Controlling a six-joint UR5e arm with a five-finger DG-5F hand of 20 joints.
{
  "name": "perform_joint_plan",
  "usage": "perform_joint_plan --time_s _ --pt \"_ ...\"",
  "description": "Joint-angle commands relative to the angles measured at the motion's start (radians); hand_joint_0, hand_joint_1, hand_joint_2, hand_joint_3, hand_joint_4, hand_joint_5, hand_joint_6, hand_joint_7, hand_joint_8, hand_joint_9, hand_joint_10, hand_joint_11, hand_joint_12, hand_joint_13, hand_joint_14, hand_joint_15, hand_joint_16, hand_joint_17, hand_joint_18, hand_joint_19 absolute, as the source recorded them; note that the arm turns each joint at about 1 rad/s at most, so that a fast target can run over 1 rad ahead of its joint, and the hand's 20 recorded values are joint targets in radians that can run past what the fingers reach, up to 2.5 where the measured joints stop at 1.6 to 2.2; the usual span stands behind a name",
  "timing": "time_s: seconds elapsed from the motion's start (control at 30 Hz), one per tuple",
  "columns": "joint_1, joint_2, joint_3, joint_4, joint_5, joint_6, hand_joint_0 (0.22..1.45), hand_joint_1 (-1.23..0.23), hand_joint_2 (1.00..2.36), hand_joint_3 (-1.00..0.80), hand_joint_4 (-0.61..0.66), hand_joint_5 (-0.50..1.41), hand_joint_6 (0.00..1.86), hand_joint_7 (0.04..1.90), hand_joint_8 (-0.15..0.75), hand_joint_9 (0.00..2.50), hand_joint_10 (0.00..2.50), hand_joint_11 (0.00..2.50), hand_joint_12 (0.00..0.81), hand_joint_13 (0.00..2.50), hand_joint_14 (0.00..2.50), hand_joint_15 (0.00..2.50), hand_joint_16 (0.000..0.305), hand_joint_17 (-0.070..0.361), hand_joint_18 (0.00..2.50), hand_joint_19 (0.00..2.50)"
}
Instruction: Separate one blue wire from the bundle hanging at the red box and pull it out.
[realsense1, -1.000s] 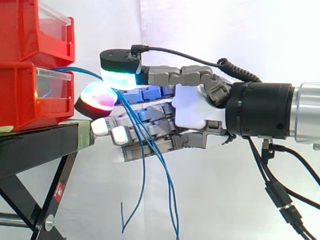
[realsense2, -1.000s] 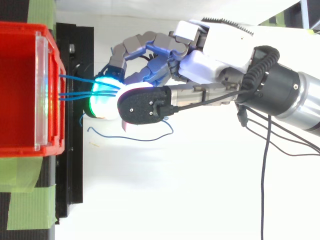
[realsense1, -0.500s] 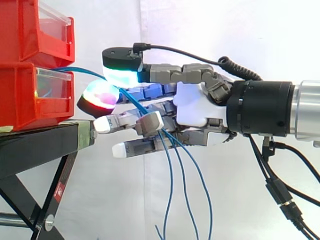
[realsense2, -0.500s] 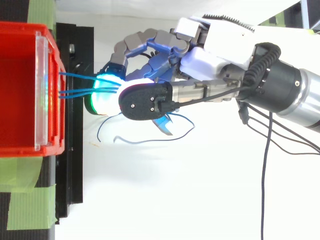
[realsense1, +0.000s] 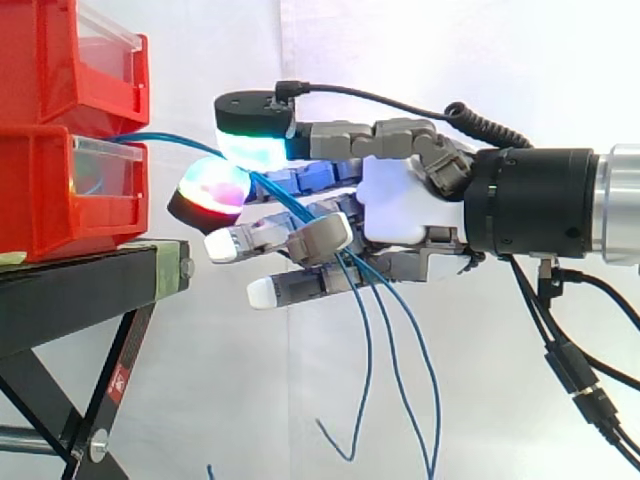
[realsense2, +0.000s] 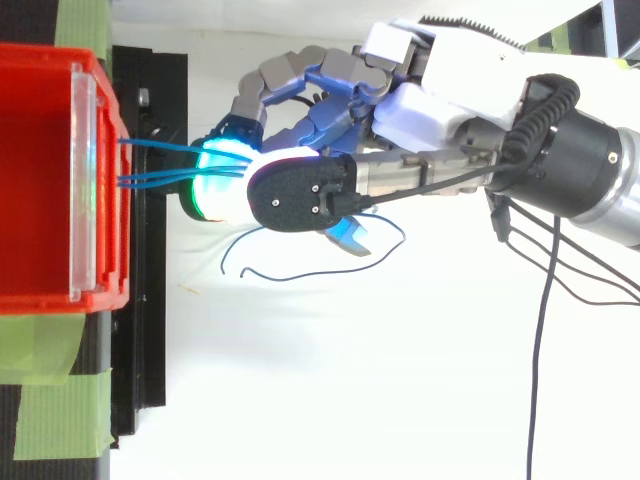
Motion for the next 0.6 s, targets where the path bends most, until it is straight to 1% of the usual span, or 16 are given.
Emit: perform_joint_plan --time_s 0.0,0.07,0.13,0.23,0.27,0.3,0.4,0.5,0.57 --pt "-0.001 0.001 0.000 -0.009 0.002 0.003 0.60 -0.62 1.01 -0.04 0.26 -0.17 0.91 0.89 0.447 0.92 0.01 0.56 0.458 1.65 0.00 1.36 0.065 0.146 0.93 0.41" --pt "-0.004 0.009 0.000 -0.023 0.002 0.003 0.60 -0.62 1.01 -0.04 0.26 -0.17 0.91 0.89 0.447 0.92 0.01 0.55 0.458 1.65 0.00 1.36 0.065 0.146 0.93 0.41" --pt "-0.003 0.012 0.000 -0.029 0.002 0.000 0.60 -0.63 1.01 -0.04 0.26 -0.17 0.91 0.90 0.446 0.92 0.01 0.57 0.455 1.65 0.00 1.37 0.065 0.146 0.93 0.41" --pt "-0.006 0.022 0.000 -0.047 0.004 -0.002 0.60 -0.64 1.01 -0.05 0.25 -0.17 0.91 0.90 0.441 0.92 0.01 0.57 0.442 1.64 0.00 1.37 0.064 0.144 0.92 0.42" --pt "-0.004 0.022 0.000 -0.049 0.004 -0.002 0.61 -0.65 1.01 -0.06 0.26 -0.17 0.90 0.91 0.431 0.92 0.01 0.57 0.437 1.62 0.00 1.39 0.064 0.143 0.92 0.44" --pt "-0.006 0.025 0.000 -0.053 0.004 -0.002 0.60 -0.65 1.01 -0.06 0.25 -0.17 0.90 0.91 0.425 0.91 0.01 0.58 0.421 1.61 0.01 1.40 0.062 0.140 0.90 0.45" --pt "-0.009 0.032 0.000 -0.064 0.002 -0.003 0.61 -0.67 1.02 -0.07 0.24 -0.17 0.90 0.92 0.411 0.90 0.01 0.58 0.409 1.59 0.01 1.40 0.060 0.136 0.88 0.47" --pt "-0.010 0.036 0.000 -0.070 -0.001 -0.005 0.61 -0.67 1.02 -0.06 0.24 -0.17 0.90 0.92 0.408 0.91 0.01 0.60 0.402 1.58 0.01 1.41 0.060 0.135 0.88 0.48" --pt "-0.012 0.047 0.000 -0.076 -0.001 -0.006 0.61 -0.68 1.02 -0.06 0.23 -0.17 0.90 0.92 0.408 0.92 0.01 0.61 0.397 1.59 0.01 1.42 0.059 0.133 0.88 0.48"
